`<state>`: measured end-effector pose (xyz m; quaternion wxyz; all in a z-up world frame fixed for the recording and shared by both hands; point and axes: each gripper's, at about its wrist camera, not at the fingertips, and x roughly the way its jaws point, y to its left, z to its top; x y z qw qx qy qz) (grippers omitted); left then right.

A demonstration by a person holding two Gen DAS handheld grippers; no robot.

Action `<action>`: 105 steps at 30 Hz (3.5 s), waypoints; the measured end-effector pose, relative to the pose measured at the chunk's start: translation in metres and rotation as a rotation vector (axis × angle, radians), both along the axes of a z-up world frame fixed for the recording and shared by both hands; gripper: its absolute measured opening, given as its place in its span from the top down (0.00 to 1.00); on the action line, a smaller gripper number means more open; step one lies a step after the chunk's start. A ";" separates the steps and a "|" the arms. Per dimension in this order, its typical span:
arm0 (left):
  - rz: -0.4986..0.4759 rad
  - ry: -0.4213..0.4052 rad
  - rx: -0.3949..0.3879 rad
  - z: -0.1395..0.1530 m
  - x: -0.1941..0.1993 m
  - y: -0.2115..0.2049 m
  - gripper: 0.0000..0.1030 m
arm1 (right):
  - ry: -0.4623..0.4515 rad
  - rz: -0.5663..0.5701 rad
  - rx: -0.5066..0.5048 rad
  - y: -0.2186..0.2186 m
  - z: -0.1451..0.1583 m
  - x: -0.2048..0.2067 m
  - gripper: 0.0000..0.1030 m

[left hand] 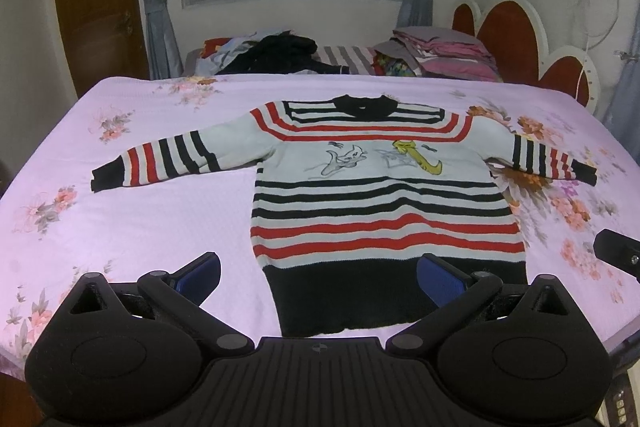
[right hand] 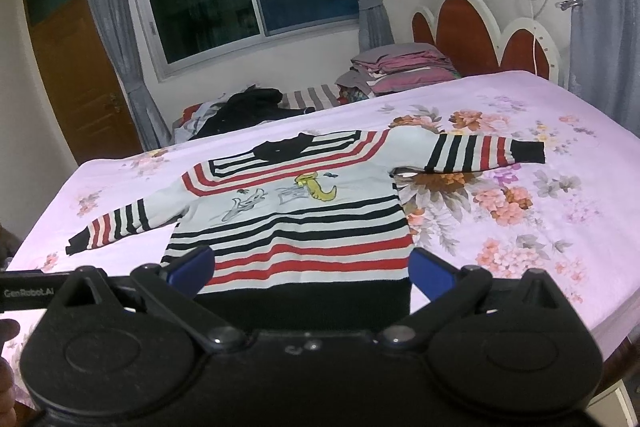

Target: Fold small clothes

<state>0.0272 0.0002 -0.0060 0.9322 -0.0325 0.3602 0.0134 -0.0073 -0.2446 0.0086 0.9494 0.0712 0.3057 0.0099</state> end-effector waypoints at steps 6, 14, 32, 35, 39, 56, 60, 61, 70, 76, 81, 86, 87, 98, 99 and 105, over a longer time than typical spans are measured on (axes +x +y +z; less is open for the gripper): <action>0.012 0.014 0.006 -0.003 0.013 -0.006 0.00 | 0.011 -0.001 0.002 -0.007 -0.003 0.013 0.00; 0.019 0.033 0.019 -0.011 0.038 -0.017 0.00 | 0.030 -0.013 -0.006 -0.020 -0.012 0.037 0.00; 0.017 0.054 0.004 -0.037 0.143 -0.054 0.00 | 0.076 -0.146 -0.020 -0.110 -0.047 0.136 0.00; 0.038 0.058 -0.001 -0.041 0.164 -0.060 0.00 | 0.096 -0.188 -0.019 -0.135 -0.057 0.159 0.00; 0.053 0.049 0.023 -0.048 0.193 -0.068 0.00 | 0.116 -0.242 -0.036 -0.169 -0.070 0.192 0.00; 0.080 0.100 0.085 -0.083 0.284 -0.097 0.00 | 0.233 -0.480 0.077 -0.304 -0.150 0.310 0.08; 0.087 0.112 0.096 -0.087 0.296 -0.098 0.00 | 0.233 -0.525 0.137 -0.323 -0.163 0.324 0.13; 0.087 0.115 0.098 -0.088 0.298 -0.097 0.00 | 0.232 -0.536 0.143 -0.327 -0.167 0.326 0.16; 0.102 0.136 0.067 -0.098 0.312 -0.086 0.00 | 0.179 -0.568 0.137 -0.344 -0.176 0.344 0.69; 0.088 0.120 0.036 -0.097 0.314 -0.076 0.00 | 0.120 -0.529 0.138 -0.343 -0.162 0.344 0.90; 0.059 0.106 -0.016 -0.093 0.318 -0.060 0.00 | 0.001 -0.399 0.093 -0.303 -0.123 0.352 0.92; 0.072 0.072 -0.052 -0.087 0.324 -0.036 0.00 | -0.072 -0.187 0.089 -0.221 -0.093 0.374 0.92; 0.072 0.064 -0.053 -0.086 0.326 -0.030 0.00 | -0.075 -0.150 0.091 -0.204 -0.091 0.379 0.92; 0.044 0.049 -0.108 -0.102 0.341 0.029 0.00 | 0.094 0.186 0.091 -0.012 -0.146 0.430 0.91; 0.036 0.053 -0.121 -0.105 0.343 0.030 0.00 | 0.119 0.200 0.094 -0.003 -0.153 0.430 0.86; -0.056 0.096 -0.206 -0.120 0.363 0.020 0.00 | 0.152 0.230 0.163 0.009 -0.158 0.403 0.49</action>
